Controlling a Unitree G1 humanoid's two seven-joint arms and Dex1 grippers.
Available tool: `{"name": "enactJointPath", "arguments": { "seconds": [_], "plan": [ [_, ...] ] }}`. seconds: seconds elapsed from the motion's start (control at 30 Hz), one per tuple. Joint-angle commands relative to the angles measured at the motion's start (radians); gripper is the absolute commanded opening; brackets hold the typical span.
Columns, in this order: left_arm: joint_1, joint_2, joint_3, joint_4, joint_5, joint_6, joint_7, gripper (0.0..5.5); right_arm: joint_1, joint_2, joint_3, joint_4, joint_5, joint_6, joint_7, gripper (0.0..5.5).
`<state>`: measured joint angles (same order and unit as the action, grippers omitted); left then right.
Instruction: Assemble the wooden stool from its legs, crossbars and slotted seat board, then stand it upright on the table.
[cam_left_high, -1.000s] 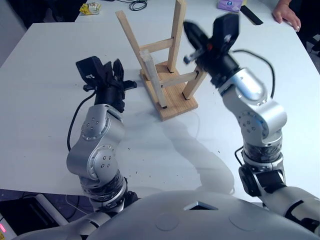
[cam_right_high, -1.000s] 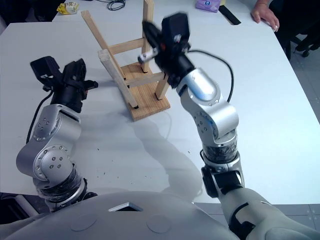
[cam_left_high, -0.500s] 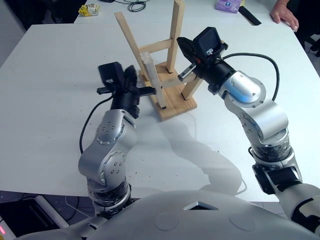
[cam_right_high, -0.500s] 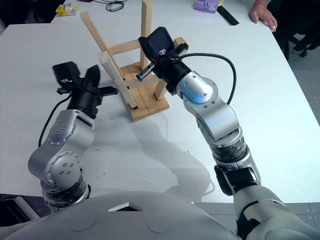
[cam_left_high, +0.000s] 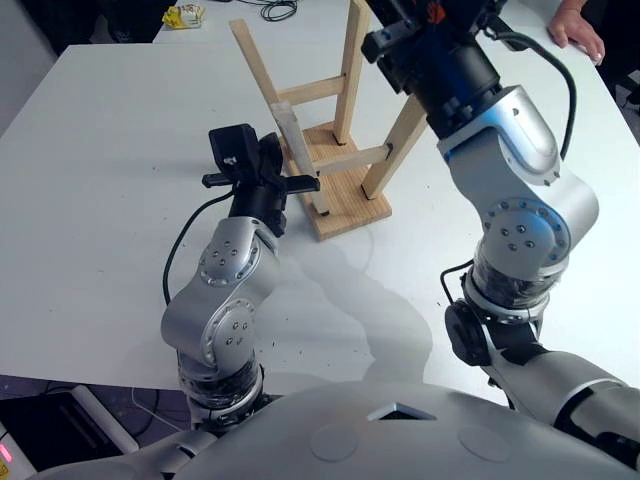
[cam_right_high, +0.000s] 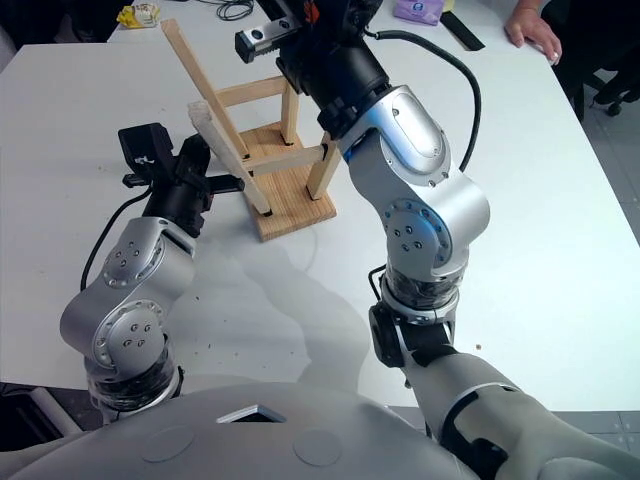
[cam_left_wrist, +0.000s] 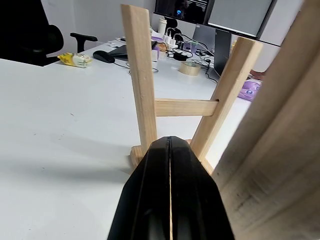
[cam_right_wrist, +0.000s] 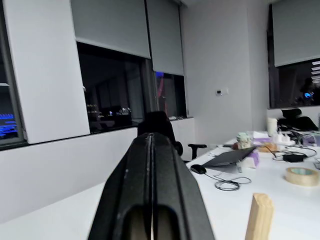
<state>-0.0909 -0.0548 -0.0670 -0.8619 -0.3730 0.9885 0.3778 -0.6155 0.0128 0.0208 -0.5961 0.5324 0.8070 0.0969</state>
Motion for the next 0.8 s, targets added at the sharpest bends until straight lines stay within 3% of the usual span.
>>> {"name": "enactJointPath", "arguments": {
  "seconds": [0.03,0.17,0.27,0.53,0.7,0.8],
  "plan": [
    [0.012,-0.081,-0.011,-0.014,0.009,-0.008,0.021,0.03,0.123,-0.079,0.083,-0.006,-0.028,0.089,0.006,0.0],
    [0.016,-0.082,-0.016,-0.02,0.009,-0.008,0.03,0.03,0.266,-0.283,0.342,0.089,-0.13,0.258,0.045,0.0],
    [0.01,-0.083,-0.014,-0.023,0.009,-0.007,0.033,0.03,0.302,-0.314,0.406,0.099,-0.161,0.28,0.059,0.0],
    [0.001,-0.071,-0.03,-0.024,0.008,0.0,0.024,0.03,0.236,-0.216,0.282,0.037,-0.135,0.287,0.05,0.0],
    [0.003,-0.068,-0.032,-0.017,0.011,-0.004,0.021,0.03,0.112,-0.079,0.142,0.004,-0.112,0.221,0.001,0.0],
    [0.008,-0.068,-0.031,-0.021,0.014,-0.007,0.024,0.03,0.103,-0.049,0.136,0.029,-0.116,0.192,0.009,0.0]
  ]
}}
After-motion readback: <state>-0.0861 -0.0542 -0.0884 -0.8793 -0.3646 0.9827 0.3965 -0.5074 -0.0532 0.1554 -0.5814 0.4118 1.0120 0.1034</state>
